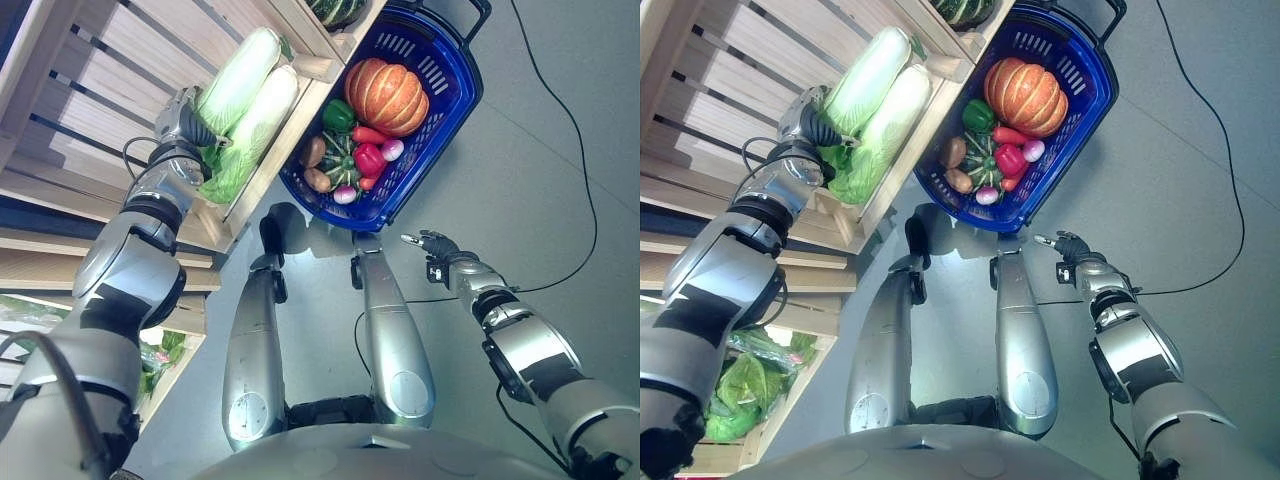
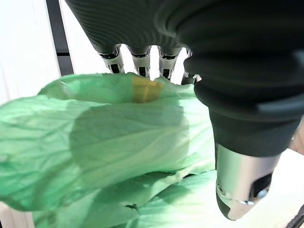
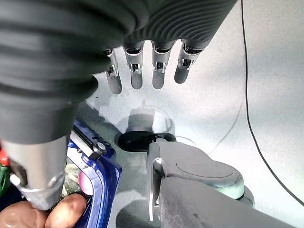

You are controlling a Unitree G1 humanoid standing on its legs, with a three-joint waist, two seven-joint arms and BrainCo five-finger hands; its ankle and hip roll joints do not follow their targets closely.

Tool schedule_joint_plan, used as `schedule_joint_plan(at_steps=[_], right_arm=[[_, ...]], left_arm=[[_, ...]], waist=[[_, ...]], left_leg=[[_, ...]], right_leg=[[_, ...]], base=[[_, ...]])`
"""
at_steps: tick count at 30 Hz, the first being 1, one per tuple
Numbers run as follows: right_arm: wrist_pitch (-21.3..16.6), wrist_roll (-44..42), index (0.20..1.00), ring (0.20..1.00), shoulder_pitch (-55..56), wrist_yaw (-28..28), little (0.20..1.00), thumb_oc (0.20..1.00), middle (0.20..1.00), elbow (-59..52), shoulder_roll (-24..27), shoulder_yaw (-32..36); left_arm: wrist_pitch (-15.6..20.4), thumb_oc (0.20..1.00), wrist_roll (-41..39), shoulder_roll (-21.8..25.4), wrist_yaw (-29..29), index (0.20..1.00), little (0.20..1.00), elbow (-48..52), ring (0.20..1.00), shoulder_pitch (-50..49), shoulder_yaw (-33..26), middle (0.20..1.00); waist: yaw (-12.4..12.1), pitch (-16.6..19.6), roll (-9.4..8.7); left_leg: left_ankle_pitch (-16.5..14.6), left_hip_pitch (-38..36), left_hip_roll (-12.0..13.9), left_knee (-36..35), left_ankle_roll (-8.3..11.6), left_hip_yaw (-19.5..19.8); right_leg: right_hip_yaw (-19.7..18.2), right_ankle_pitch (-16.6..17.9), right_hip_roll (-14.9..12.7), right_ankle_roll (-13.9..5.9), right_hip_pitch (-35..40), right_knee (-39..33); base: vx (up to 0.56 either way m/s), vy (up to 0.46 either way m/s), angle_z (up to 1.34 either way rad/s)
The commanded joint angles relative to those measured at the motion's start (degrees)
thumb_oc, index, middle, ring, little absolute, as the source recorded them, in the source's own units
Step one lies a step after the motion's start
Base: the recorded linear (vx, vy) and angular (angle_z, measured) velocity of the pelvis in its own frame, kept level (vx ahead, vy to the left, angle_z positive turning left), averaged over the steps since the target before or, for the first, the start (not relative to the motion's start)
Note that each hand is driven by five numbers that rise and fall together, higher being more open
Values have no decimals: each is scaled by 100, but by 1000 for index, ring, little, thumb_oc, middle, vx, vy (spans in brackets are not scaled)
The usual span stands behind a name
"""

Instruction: Pick up fruits and vegetables into the basket

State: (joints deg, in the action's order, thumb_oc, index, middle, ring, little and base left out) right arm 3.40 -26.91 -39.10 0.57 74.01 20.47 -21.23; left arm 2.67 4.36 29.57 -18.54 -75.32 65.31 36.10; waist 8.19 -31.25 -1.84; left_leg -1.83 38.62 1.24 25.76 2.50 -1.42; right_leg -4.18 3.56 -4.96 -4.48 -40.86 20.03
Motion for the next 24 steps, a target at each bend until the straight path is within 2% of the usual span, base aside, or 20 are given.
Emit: schedule_joint_plan(at_steps=[1, 16, 17, 18, 19, 24], right_arm=[[47, -60, 1000, 1000, 234, 13, 1000, 1000, 1000, 31, 41, -226], [46, -94, 1000, 1000, 133, 55, 1000, 1000, 1000, 70, 52, -266], [42, -106, 1000, 1000, 134, 50, 1000, 1000, 1000, 70, 52, -274], [41, -110, 1000, 1000, 136, 49, 1000, 1000, 1000, 67, 52, -277], [33, -125, 1000, 1000, 144, 51, 1000, 1000, 1000, 62, 57, -279], [44, -116, 1000, 1000, 137, 52, 1000, 1000, 1000, 30, 71, -266]], left_arm=[[-38, 1000, -135, -29, 65, 1000, 1000, -363, 1000, -143, -453, 1000], [-63, 1000, -241, -109, 191, 1000, 1000, -447, 1000, -134, -448, 1000], [-52, 683, -250, -118, 260, 683, 683, -458, 683, -139, -443, 683], [-45, 498, -255, -123, 282, 498, 498, -457, 498, -143, -441, 498], [-50, 200, -250, -136, 326, 200, 200, -452, 200, -158, -427, 200], [-95, 200, -306, -139, 457, 200, 200, -399, 200, -176, -385, 200]], waist=[[-114, 146, -25], [-113, 146, -65], [-114, 146, -72], [-115, 146, -73], [-118, 146, -77], [-115, 146, -75]], left_leg=[[112, 38, -15, -284, 25, 49], [119, 180, -30, -260, 16, 46], [126, 188, -29, -270, 17, 44], [127, 191, -29, -272, 18, 44], [130, 199, -30, -274, 20, 45], [135, 207, -37, -285, 14, 35]], right_leg=[[321, -519, 301, 237, 41, 543], [323, -487, 326, 222, -101, 557], [324, -482, 329, 219, -110, 550], [326, -480, 328, 220, -110, 547], [330, -476, 323, 219, -111, 535], [329, -461, 325, 206, -117, 524]], base=[[0, 0, 0], [1, 2, -1], [0, 0, 0], [0, 0, 0], [0, 0, 0], [0, 0, 0]])
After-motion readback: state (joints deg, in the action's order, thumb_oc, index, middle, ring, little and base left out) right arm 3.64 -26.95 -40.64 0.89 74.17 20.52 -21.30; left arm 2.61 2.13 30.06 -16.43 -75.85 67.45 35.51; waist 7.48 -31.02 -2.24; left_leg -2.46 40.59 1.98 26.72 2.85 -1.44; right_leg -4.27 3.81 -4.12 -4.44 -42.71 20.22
